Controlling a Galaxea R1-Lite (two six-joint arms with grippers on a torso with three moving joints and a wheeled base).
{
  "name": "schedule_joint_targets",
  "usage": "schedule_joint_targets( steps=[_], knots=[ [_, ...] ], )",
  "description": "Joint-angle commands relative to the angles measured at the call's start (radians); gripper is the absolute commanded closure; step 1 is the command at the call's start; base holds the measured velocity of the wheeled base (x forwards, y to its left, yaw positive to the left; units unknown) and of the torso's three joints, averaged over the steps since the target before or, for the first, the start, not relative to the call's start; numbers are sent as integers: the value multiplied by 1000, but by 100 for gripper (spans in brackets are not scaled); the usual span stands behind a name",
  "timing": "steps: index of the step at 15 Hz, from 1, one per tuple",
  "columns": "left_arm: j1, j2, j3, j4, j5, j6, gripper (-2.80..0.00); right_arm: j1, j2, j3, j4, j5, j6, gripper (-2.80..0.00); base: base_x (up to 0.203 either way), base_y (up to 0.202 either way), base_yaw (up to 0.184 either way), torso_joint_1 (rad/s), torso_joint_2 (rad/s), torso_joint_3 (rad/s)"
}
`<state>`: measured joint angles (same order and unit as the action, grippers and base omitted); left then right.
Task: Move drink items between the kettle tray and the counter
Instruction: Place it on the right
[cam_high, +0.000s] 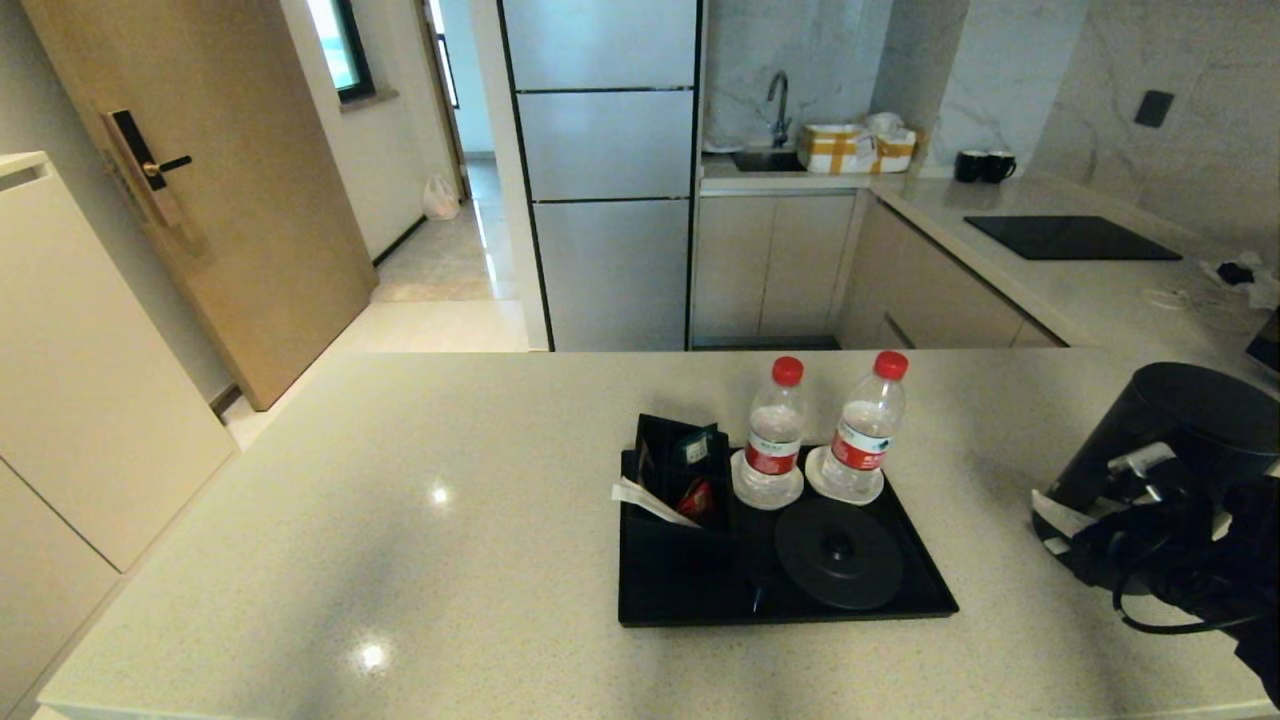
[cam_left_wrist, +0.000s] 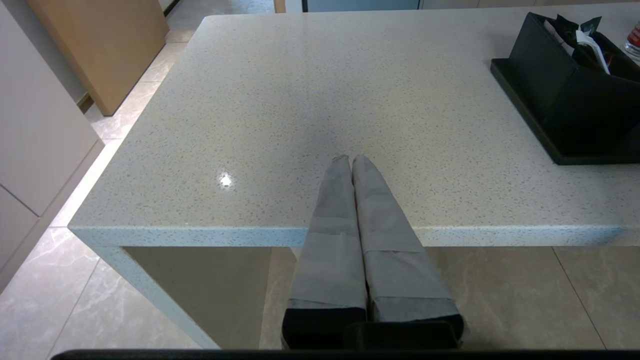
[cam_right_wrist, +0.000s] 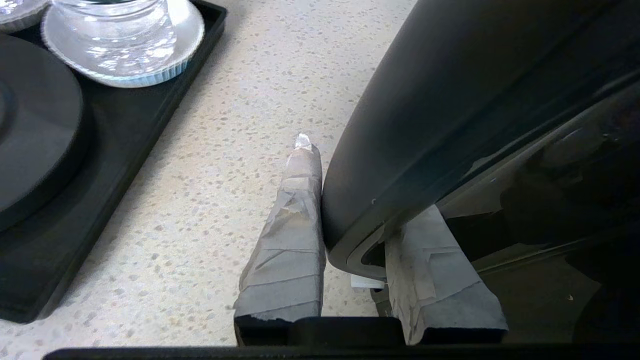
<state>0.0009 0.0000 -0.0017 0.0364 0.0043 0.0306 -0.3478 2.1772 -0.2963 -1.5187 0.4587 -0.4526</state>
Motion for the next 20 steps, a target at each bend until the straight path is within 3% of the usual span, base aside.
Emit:
schedule_joint_targets(
  steps=[1,5,6,13,16,20],
  knots=[
    [-1,0,0,0,0,0,0,-6,2,-10,-11,1,-3,0,0,0,0,0,0,0],
    [-1,0,0,0,0,0,0,-10,6,-11,-8,-5,-3,0,0,0,0,0,0,0],
    [-1,0,0,0,0,0,0,-10,6,-11,-8,-5,-3,-280,0,0,0,0,0,0],
    [-1,0,0,0,0,0,0,-20,-29,21,-11,4,1,-280,0,0,0,0,0,0],
    [0,0,0,0,0,0,0,-26,-58,29,-11,8,54,-280,0,0,0,0,0,0],
    [0,0,0,0,0,0,0,-57,-63,41,-11,33,58,-280,0,0,0,0,0,0]
  ],
)
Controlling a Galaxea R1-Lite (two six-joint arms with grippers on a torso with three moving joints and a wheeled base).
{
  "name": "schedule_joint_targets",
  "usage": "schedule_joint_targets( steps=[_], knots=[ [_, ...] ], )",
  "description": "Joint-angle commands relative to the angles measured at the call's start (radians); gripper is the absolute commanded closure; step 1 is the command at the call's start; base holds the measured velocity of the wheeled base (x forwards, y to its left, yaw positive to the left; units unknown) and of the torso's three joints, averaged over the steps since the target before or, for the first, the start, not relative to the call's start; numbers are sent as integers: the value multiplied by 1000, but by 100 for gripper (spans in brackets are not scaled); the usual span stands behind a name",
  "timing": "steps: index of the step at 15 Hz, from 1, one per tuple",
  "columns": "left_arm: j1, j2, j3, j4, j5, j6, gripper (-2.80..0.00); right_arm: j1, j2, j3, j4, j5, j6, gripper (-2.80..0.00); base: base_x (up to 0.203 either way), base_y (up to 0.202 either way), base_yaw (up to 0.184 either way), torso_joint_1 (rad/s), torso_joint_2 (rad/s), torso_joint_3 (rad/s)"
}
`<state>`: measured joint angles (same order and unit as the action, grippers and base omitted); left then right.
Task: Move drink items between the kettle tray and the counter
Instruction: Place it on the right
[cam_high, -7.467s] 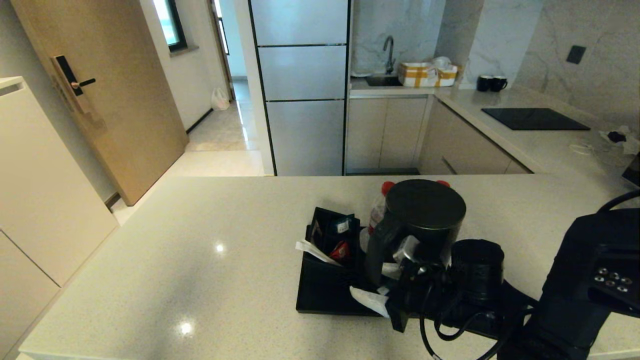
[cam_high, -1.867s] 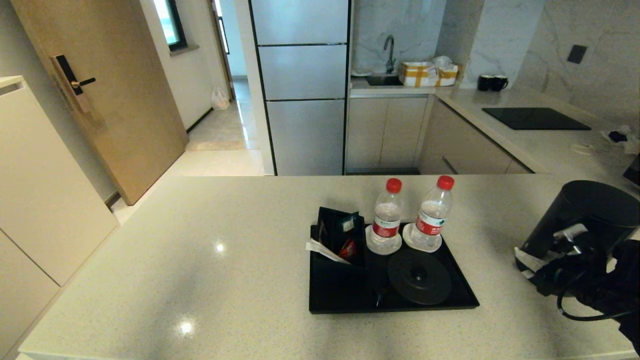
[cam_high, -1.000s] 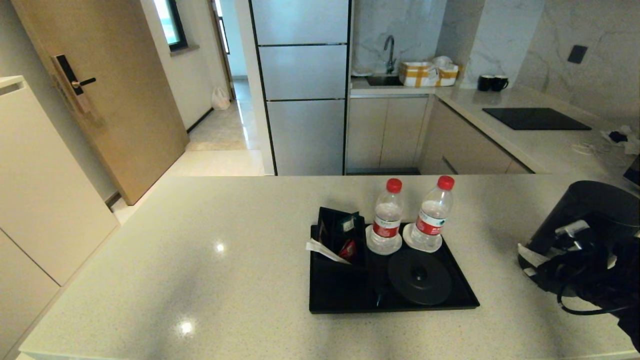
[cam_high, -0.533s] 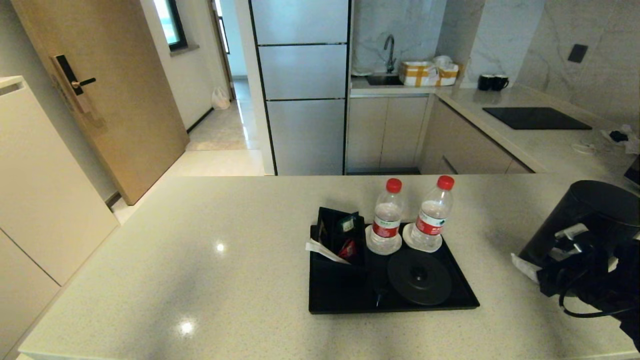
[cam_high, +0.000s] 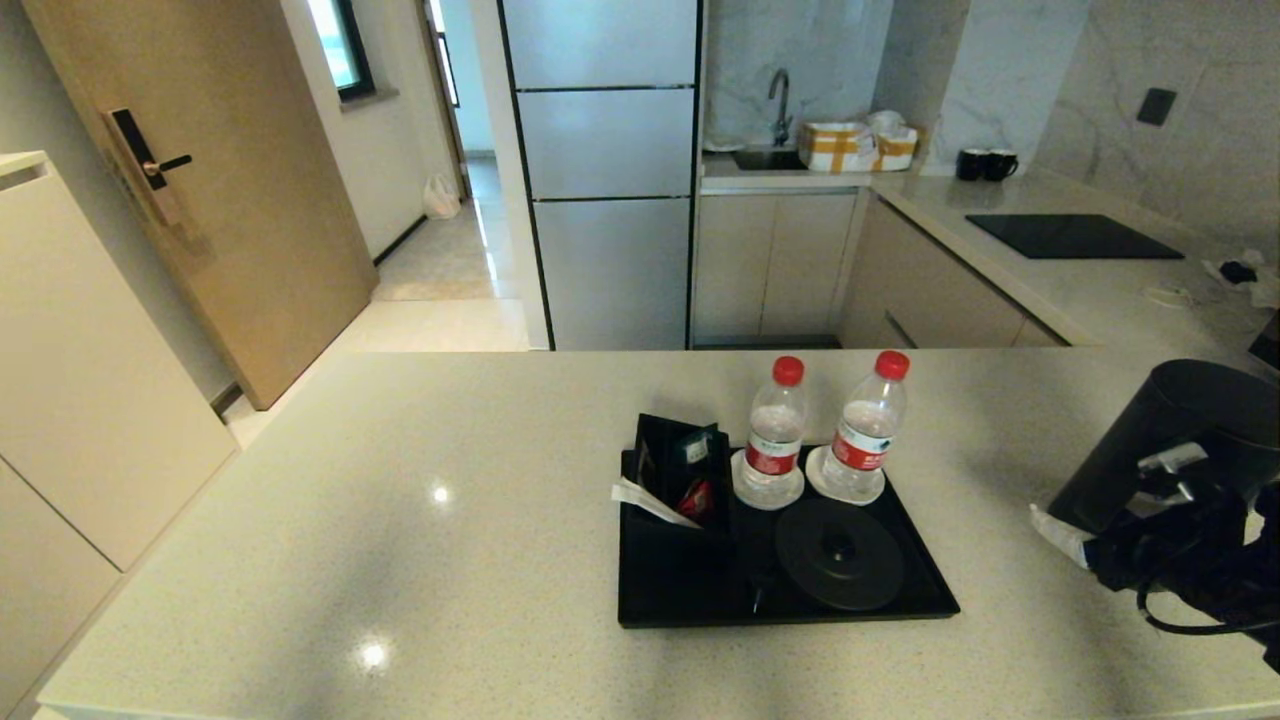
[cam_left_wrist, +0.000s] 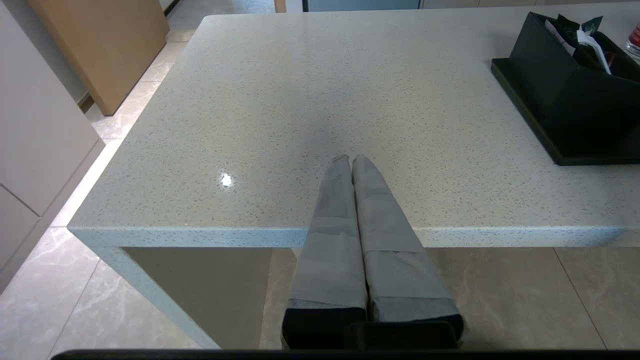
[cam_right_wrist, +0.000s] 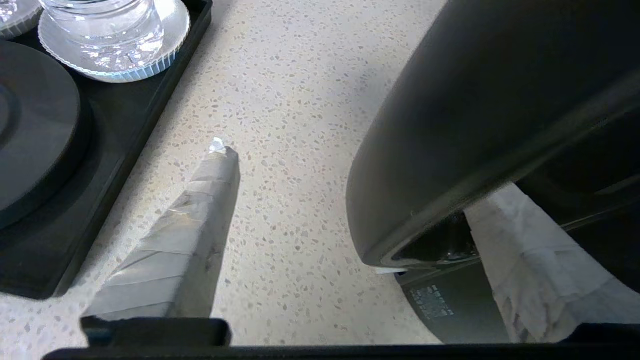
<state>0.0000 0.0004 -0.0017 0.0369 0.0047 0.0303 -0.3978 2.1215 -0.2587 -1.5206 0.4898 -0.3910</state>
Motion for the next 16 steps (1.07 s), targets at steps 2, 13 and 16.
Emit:
schedule_joint_targets(
  steps=[2,13,16],
  knots=[
    [2,0,0,0,0,0,0,-34,-4,6,-9,22,-5,-280,0,0,0,0,0,0],
    [1,0,0,0,0,0,0,-180,44,-15,-9,282,-10,-280,0,0,0,0,0,0],
    [0,0,0,0,0,0,0,-195,48,-24,-9,329,-8,-280,0,0,0,0,0,0]
  ],
)
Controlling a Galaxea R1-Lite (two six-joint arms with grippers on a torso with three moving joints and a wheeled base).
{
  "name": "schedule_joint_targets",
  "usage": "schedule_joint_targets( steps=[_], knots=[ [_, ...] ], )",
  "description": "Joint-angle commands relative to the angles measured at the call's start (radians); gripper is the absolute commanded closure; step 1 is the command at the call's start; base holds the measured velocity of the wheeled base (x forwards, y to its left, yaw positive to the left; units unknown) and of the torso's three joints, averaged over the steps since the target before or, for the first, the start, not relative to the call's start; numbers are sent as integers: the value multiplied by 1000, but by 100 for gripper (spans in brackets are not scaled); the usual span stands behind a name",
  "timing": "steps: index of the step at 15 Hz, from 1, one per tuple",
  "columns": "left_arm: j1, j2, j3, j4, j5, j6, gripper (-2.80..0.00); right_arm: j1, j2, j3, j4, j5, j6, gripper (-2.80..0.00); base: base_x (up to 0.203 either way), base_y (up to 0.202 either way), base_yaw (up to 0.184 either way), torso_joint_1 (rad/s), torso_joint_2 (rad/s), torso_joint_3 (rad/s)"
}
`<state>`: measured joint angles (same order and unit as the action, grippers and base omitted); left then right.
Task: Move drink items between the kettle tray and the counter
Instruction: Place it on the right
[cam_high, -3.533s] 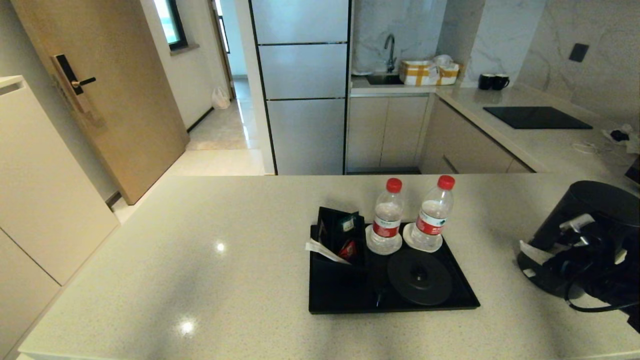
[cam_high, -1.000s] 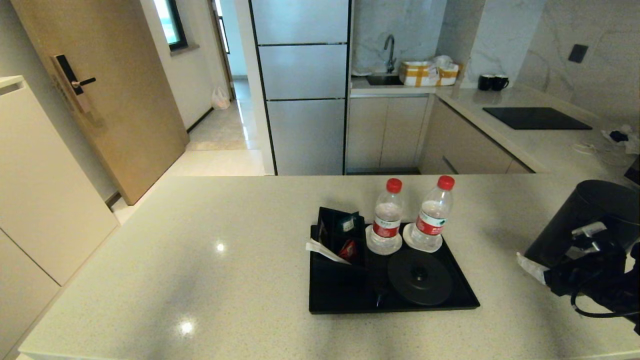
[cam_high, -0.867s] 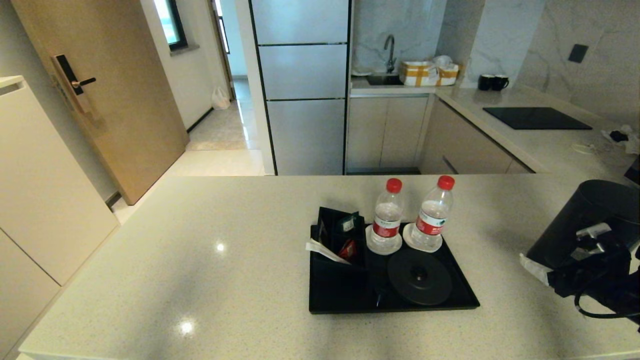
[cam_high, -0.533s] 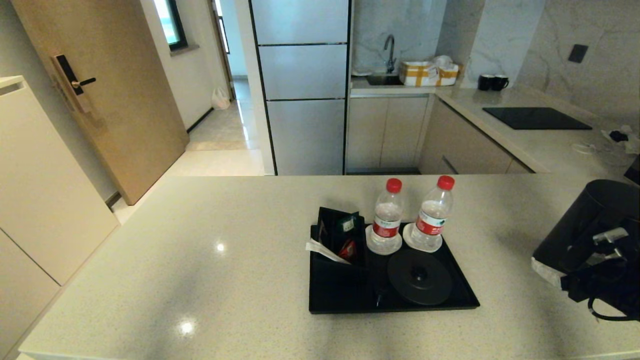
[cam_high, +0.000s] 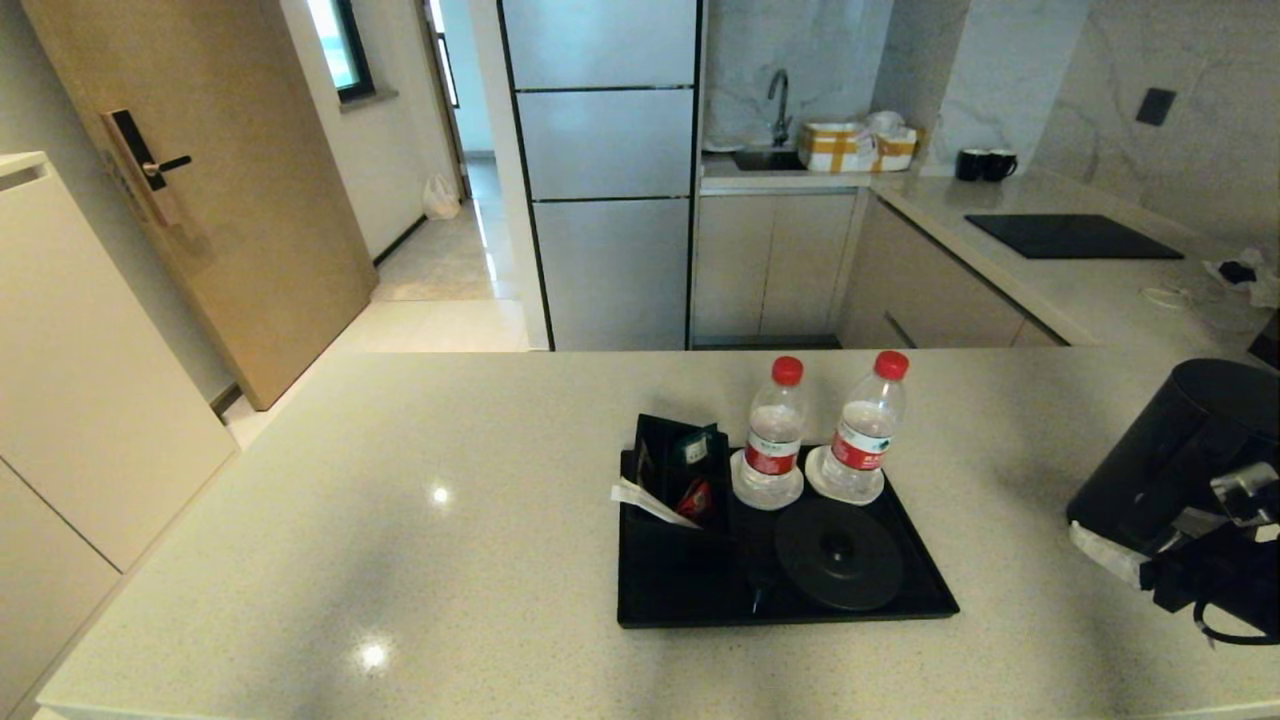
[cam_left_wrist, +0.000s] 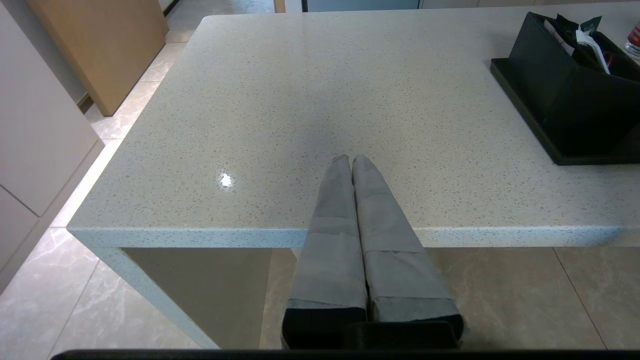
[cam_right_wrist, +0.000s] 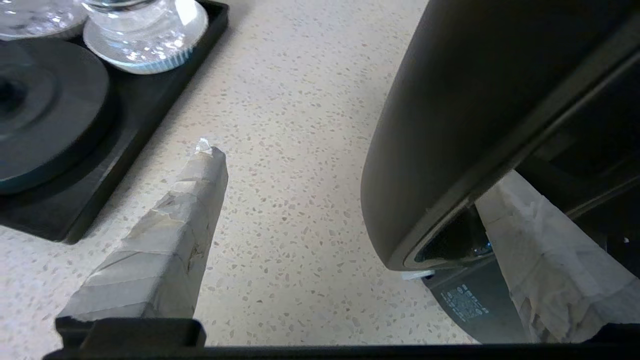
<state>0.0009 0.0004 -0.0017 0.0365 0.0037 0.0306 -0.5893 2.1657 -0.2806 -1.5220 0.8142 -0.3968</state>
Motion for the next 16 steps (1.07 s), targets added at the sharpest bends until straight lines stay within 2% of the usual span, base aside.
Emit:
schedule_joint_targets(
  steps=[1,16],
  knots=[
    [0,0,2,0,1,0,0,-13,6,-11,-8,32,-2,-280,0,0,0,0,0,0],
    [1,0,0,0,1,0,0,-102,44,-53,-8,143,-5,-280,0,0,0,0,0,0]
  ],
)
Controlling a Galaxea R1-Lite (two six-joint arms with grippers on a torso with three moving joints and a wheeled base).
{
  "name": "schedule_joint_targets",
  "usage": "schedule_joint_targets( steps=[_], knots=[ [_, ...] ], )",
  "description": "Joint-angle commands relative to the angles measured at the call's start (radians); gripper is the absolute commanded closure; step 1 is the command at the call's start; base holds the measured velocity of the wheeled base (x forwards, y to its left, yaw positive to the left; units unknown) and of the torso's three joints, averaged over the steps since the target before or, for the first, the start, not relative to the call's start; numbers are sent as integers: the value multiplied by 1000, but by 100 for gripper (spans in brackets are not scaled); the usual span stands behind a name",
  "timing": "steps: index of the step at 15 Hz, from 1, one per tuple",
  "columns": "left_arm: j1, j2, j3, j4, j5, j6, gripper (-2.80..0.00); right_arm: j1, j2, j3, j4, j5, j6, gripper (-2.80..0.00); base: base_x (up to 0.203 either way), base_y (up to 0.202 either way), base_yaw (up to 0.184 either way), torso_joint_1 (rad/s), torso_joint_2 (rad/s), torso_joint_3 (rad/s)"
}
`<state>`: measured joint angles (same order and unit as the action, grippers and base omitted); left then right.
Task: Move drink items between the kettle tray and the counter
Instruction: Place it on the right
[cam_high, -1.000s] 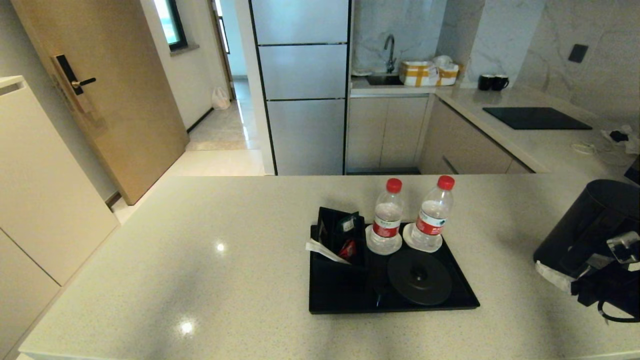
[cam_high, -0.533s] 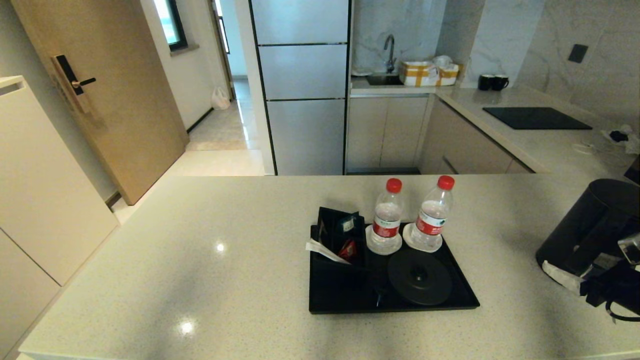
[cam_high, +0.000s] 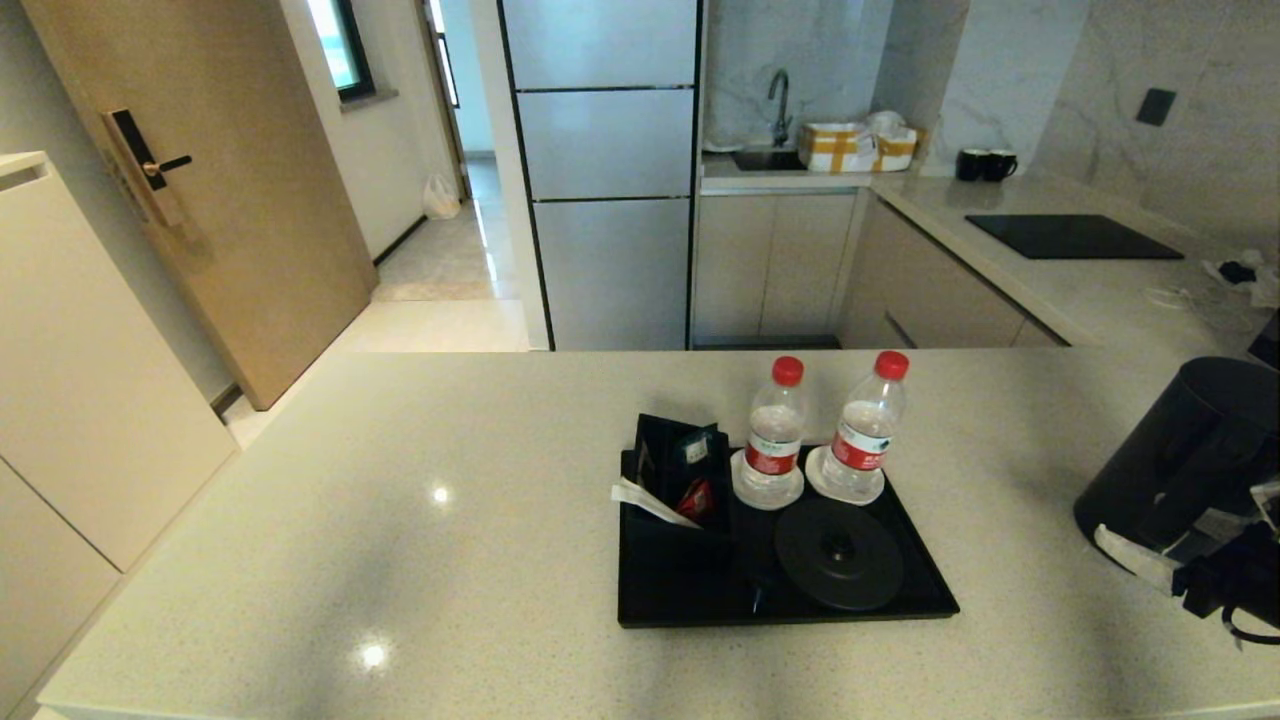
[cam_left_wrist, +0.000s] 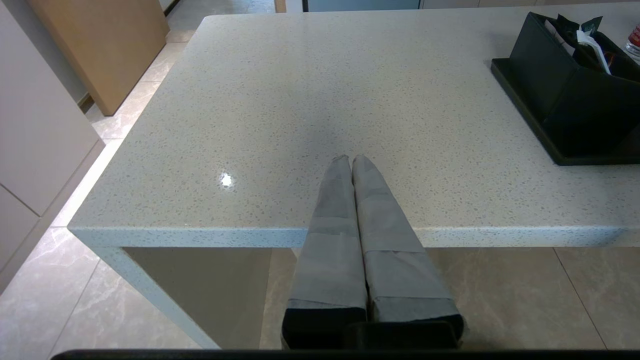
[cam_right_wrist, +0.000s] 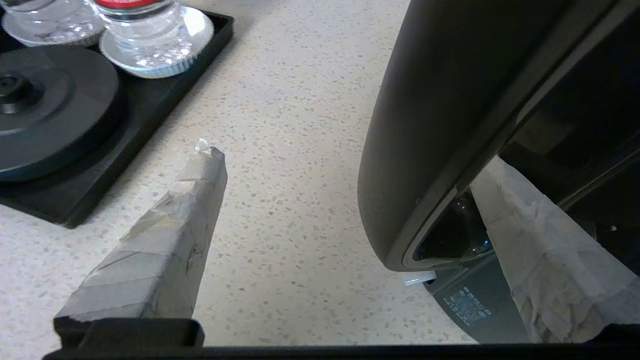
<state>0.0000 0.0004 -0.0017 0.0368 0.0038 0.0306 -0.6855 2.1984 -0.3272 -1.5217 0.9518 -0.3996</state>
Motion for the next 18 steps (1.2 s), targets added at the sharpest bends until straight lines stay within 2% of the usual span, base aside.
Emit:
schedule_joint_targets(
  steps=[1,10,18],
  knots=[
    [0,0,1,0,1,0,0,-12,15,-13,-8,8,-2,-280,0,0,0,0,0,0],
    [2,0,0,0,1,0,0,-73,12,-24,-8,83,-1,-280,0,0,0,0,0,0],
    [0,0,0,0,1,0,0,-106,-1,-23,-8,99,-1,-280,0,0,0,0,0,0]
  ],
)
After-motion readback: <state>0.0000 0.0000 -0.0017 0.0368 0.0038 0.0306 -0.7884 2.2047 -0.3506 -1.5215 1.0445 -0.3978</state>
